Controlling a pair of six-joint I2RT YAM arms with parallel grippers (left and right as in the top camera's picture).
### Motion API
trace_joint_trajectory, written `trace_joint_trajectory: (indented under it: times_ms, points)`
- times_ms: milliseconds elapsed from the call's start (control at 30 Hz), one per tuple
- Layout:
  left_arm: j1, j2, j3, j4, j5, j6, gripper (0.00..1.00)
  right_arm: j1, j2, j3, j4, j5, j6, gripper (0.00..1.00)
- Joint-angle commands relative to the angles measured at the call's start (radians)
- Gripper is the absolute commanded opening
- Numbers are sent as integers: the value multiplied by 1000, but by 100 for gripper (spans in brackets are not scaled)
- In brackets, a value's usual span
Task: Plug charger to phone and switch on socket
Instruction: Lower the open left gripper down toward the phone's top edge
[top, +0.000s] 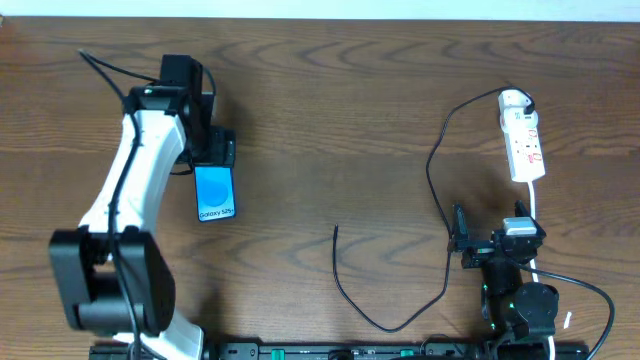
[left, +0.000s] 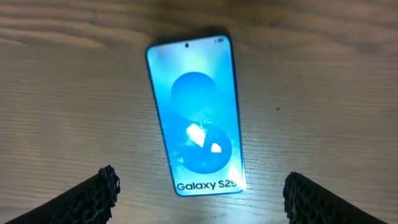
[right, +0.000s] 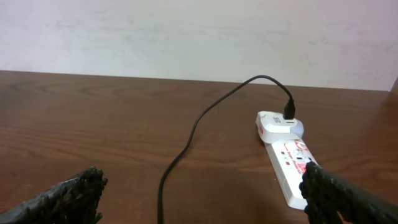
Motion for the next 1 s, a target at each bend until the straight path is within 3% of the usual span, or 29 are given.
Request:
trace_joint_trajectory:
  times_ms: [0,500,967]
  points:
    - [4,73,-16,-6,-2,-12,87,2,-6,-2,-4,-6,-4,99]
    - [5,168,-16,32,-2,-13,87,2,-6,-2,-4,-6,-4,99]
    - [26,168,-16,52,-2,-124,87,2,-6,-2,-4,-6,-4,99]
